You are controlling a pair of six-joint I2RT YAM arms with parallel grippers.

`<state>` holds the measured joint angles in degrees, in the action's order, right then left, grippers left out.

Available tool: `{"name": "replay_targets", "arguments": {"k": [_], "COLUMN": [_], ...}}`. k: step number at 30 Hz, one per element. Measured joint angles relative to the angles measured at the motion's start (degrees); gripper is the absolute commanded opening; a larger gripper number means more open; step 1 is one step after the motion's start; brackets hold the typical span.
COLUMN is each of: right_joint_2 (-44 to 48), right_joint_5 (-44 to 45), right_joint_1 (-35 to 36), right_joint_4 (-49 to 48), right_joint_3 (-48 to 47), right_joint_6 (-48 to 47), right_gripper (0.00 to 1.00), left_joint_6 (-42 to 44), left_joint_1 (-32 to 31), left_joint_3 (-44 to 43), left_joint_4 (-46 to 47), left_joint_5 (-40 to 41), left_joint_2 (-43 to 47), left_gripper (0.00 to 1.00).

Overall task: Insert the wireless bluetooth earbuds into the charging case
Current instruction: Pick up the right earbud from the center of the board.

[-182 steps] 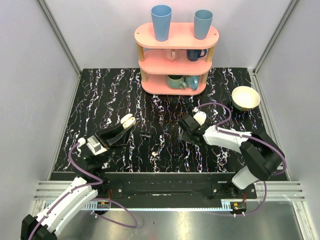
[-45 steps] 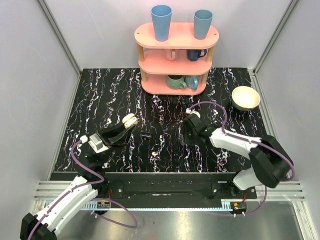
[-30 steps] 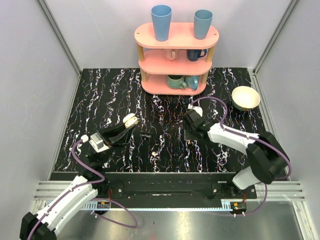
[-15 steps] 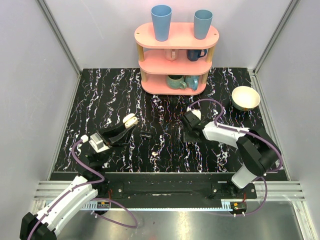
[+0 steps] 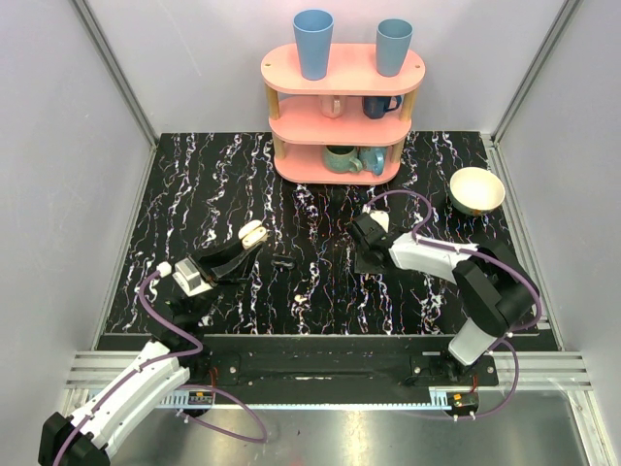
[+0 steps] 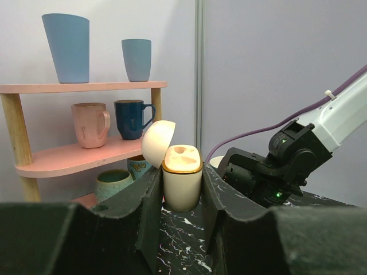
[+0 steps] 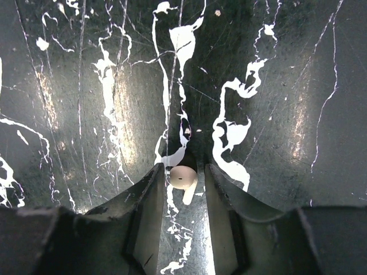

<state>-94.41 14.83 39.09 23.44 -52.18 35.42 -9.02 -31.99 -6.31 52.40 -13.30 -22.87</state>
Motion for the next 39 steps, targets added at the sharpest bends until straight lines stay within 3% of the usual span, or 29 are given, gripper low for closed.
{"name": "replay_targets", "arguments": {"k": [26, 39], "right_joint_2": [-0.1, -0.1], "right_joint_5": [0.7, 0.6], "right_joint_1": [0.0, 0.0], "right_joint_4": [0.5, 0.8], "right_joint_3": [-0.2, -0.2], "right_joint_6": [0.0, -0.7], "right_gripper": [0.39, 0.26], "left_joint_6": [0.0, 0.0], "left_joint_1": [0.0, 0.0], "left_joint_3": [0.0, 0.0], "left_joint_4": [0.0, 0.0], "left_joint_5": [0.0, 0.0], "left_joint_2": [0.0, 0.0], "left_gripper": [0.0, 0.0]}}
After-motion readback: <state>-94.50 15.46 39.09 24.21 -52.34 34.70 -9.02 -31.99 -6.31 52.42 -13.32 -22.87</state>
